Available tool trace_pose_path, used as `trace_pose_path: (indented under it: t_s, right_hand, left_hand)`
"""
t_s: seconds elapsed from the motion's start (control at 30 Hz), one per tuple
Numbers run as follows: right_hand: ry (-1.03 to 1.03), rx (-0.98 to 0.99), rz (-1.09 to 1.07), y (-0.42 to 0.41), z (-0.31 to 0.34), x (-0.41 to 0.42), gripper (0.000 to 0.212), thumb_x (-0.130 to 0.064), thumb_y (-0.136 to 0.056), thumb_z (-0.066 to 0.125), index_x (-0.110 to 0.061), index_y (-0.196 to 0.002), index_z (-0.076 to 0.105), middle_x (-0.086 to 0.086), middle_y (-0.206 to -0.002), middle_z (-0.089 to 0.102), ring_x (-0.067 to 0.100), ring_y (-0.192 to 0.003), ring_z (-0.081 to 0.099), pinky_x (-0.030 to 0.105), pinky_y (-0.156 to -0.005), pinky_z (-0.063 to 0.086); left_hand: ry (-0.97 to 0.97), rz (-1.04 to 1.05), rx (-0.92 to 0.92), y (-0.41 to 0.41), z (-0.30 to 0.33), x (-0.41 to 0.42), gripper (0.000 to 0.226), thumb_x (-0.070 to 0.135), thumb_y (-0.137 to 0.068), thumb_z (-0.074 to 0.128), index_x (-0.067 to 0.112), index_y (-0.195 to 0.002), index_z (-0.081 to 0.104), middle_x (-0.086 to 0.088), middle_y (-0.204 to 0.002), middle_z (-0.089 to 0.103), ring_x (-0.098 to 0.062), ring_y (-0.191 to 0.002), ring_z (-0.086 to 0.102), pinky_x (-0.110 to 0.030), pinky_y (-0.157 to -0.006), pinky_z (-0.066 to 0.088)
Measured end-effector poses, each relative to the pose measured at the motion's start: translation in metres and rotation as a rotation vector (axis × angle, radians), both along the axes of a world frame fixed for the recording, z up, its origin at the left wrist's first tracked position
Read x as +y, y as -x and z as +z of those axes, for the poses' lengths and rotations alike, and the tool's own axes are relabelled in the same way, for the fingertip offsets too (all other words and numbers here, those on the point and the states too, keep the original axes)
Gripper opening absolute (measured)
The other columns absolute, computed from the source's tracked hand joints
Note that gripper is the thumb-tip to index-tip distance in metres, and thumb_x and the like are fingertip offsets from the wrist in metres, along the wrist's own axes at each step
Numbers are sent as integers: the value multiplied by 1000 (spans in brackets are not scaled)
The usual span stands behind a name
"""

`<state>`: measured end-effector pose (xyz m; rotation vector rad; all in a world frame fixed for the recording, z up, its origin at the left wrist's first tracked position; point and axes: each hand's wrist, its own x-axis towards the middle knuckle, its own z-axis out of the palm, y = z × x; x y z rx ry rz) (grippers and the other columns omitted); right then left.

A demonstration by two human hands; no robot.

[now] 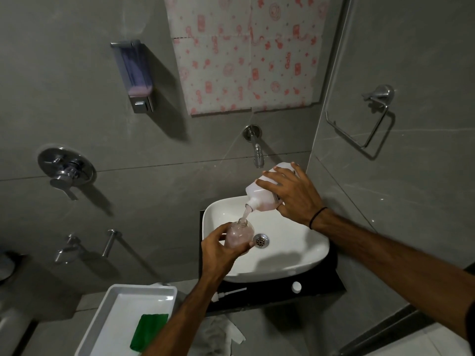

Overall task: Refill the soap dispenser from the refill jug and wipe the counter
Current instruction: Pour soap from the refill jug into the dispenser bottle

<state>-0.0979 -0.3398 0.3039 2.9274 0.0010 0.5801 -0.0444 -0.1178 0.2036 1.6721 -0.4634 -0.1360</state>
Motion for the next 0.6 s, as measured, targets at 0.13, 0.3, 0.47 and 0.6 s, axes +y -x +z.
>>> trace_pose_path:
  t_s: [0.13, 0.3, 0.47, 0.6]
  right_hand:
    - [5, 2, 0, -1, 0, 0, 70, -19, -68, 85, -23, -134, 63, 13, -139, 61, 37, -126, 57, 67, -110, 34]
    - [8, -12, 4, -1, 0, -1, 70, -18, -67, 85, -23, -134, 63, 13, -138, 62, 37, -126, 58, 67, -109, 34]
    - [7, -12, 6, -1, 1, 0, 71, -18, -66, 86, -22, -134, 63, 14, -138, 61, 38, -126, 57, 68, -110, 33]
    - [3, 9, -7, -2, 3, 0, 71, -18, -70, 83, -23, -137, 61, 13, -141, 59, 37, -130, 54, 67, -112, 30]
  left_hand:
    - [-10, 6, -3, -2, -3, 0, 54, 18, -52, 101, 41, -89, 69, 32, -83, 71, 9, -80, 65, -4, -51, 48]
    - [-30, 16, -18, -5, -9, 0, 52, 23, -52, 102, 30, -95, 74, 18, -89, 74, 6, -80, 66, -5, -50, 48]
    - [-51, 18, -24, -8, -14, 1, 53, 24, -51, 102, 24, -98, 76, 14, -90, 75, 4, -79, 66, -5, -51, 48]
    - [-36, 15, -19, -8, -14, 1, 53, 22, -51, 102, 33, -94, 74, 22, -86, 74, 3, -81, 66, -5, -50, 48]
